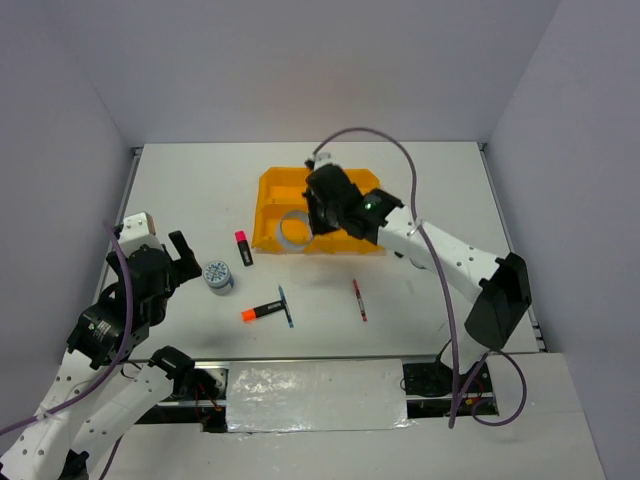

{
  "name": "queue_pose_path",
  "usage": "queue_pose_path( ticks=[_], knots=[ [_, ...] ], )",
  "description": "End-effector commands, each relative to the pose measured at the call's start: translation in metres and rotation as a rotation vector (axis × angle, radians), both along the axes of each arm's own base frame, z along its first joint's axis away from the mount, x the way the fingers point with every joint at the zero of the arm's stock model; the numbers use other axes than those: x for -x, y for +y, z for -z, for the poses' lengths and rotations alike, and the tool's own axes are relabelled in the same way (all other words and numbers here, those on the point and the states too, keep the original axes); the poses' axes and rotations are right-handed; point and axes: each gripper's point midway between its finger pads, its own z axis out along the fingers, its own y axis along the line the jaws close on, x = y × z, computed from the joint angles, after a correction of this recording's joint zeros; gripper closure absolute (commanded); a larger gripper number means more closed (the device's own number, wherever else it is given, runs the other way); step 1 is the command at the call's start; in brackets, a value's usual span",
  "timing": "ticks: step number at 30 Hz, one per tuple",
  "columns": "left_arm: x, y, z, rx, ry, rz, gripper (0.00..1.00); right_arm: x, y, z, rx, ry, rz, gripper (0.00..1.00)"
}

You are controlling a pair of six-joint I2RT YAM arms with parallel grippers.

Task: Sort the stationery into containers
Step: Pick up the stationery from the center of the board, then place the stationery.

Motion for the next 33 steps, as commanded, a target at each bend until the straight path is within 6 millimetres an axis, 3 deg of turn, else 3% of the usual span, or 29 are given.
queue_pose_path(
  ticks=[1,2,3,5,6,7,8,9,10,11,13,20,26,31,32,33],
  knots=[
    [-0.005,-0.001,-0.009,-0.003,-0.038,0.009,0.01,-0.063,-0.028,-0.017,0.058,-0.052,0.134,1.00],
    [-0.005,-0.001,-0.010,0.001,-0.043,0.009,0.01,-0.083,-0.028,-0.037,0.025,-0.081,0.168,1.00],
    [-0.005,-0.002,-0.009,0.001,-0.043,0.011,0.01,-0.113,-0.032,-0.041,0.004,-0.087,0.222,1.00],
    [-0.004,-0.001,-0.011,0.002,-0.048,0.006,0.01,-0.138,-0.033,-0.043,-0.009,-0.089,0.253,1.00],
    [-0.004,-0.001,-0.010,0.004,-0.047,0.009,0.01,-0.154,-0.029,-0.022,0.019,-0.062,0.271,1.00],
    [-0.004,-0.001,-0.010,0.004,-0.046,0.011,0.01,-0.170,-0.026,-0.049,-0.007,-0.118,0.292,1.00],
    [-0.005,-0.002,-0.010,0.003,-0.049,0.018,0.01,-0.179,-0.023,-0.054,-0.009,-0.135,0.297,1.00],
    [-0.004,-0.003,-0.010,0.005,-0.052,0.025,0.01,-0.191,-0.016,-0.037,0.017,-0.123,0.291,1.00],
    [-0.005,-0.005,-0.011,0.008,-0.054,0.032,0.01,-0.202,-0.015,-0.054,-0.010,-0.167,0.305,1.00],
    [-0.005,-0.005,-0.010,0.007,-0.053,0.036,0.01,-0.211,-0.013,-0.041,0.002,-0.159,0.310,1.00],
    [-0.006,-0.006,-0.010,0.005,-0.049,0.040,0.01,-0.222,-0.015,-0.037,-0.016,-0.169,0.327,1.00],
    [-0.008,-0.011,-0.009,0.006,-0.046,0.064,0.01,-0.225,-0.003,0.007,-0.018,-0.081,0.252,0.99],
    [-0.007,-0.012,-0.011,0.013,-0.057,0.075,0.01,-0.222,0.005,0.022,-0.009,-0.062,0.212,0.86],
    [-0.007,-0.015,-0.011,0.015,-0.056,0.091,0.01,-0.224,0.011,0.020,-0.009,-0.053,0.179,0.56],
    [-0.008,-0.015,-0.011,0.015,-0.057,0.093,0.01,-0.223,0.010,0.018,-0.011,-0.055,0.182,0.43],
    [-0.008,-0.015,-0.011,0.015,-0.055,0.095,0.01,-0.224,0.011,0.015,-0.019,-0.066,0.180,0.37]
  ],
)
